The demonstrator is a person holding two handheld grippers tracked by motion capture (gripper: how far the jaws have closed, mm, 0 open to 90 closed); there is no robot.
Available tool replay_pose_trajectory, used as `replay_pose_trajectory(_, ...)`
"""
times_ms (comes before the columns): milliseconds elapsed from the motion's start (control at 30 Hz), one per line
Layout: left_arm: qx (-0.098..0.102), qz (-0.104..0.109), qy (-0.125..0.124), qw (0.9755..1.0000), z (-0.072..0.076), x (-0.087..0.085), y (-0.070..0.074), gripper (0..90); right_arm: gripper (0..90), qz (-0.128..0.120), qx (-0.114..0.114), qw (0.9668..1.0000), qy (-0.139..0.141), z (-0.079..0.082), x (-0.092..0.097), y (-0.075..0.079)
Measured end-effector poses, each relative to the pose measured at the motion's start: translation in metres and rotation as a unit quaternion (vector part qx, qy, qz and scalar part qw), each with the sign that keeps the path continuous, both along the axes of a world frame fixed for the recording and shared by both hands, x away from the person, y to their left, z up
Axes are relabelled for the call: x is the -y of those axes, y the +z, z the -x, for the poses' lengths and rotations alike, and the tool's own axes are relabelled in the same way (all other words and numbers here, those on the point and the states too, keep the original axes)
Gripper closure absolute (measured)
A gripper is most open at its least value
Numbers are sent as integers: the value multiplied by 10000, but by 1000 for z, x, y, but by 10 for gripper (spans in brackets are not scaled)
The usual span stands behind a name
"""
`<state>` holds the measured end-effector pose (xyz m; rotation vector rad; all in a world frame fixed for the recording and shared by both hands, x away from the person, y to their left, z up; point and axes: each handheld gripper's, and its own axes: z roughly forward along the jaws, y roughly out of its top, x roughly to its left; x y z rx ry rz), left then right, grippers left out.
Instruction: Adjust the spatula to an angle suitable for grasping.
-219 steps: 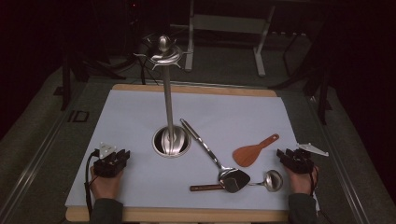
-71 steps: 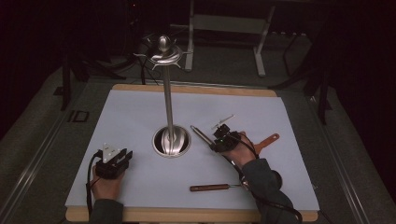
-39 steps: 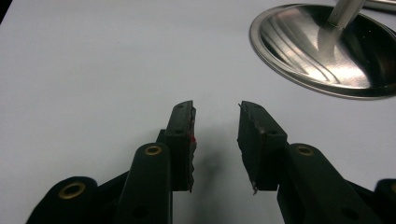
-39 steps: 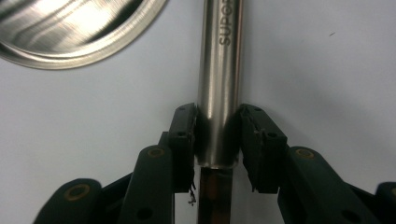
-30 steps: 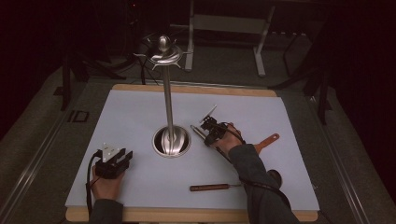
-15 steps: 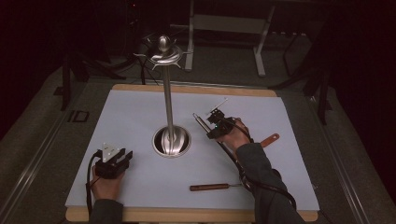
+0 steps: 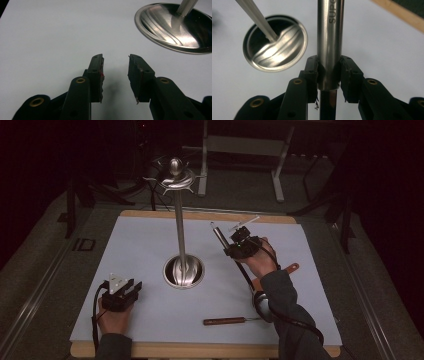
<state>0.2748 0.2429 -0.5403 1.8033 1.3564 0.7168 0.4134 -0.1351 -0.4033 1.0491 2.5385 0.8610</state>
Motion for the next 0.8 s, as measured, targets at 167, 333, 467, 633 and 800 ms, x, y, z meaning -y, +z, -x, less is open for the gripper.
replay_pose_trajectory(167, 8, 1, 12, 10000, 0, 0, 0, 644, 695, -217, 312, 9993, 54, 7, 4, 12)
replay_pose_trajectory(333, 9, 0, 13, 10000, 0, 0, 0, 640, 695, -447, 604, 9971, 138, 15, 5, 23)
replay_pose_trajectory(467, -4, 12, 20, 10000, 0, -1, 0, 639, 695, -541, 811, 9950, 215, 21, 5, 28)
replay_pose_trajectory(633, -6, 11, 23, 10000, 0, -1, 0, 639, 695, -600, 999, 9929, 257, 28, 4, 30)
replay_pose_trajectory(800, -7, 17, 24, 10000, 0, -1, 0, 637, 695, -727, 1152, 9903, 281, 35, 3, 34)
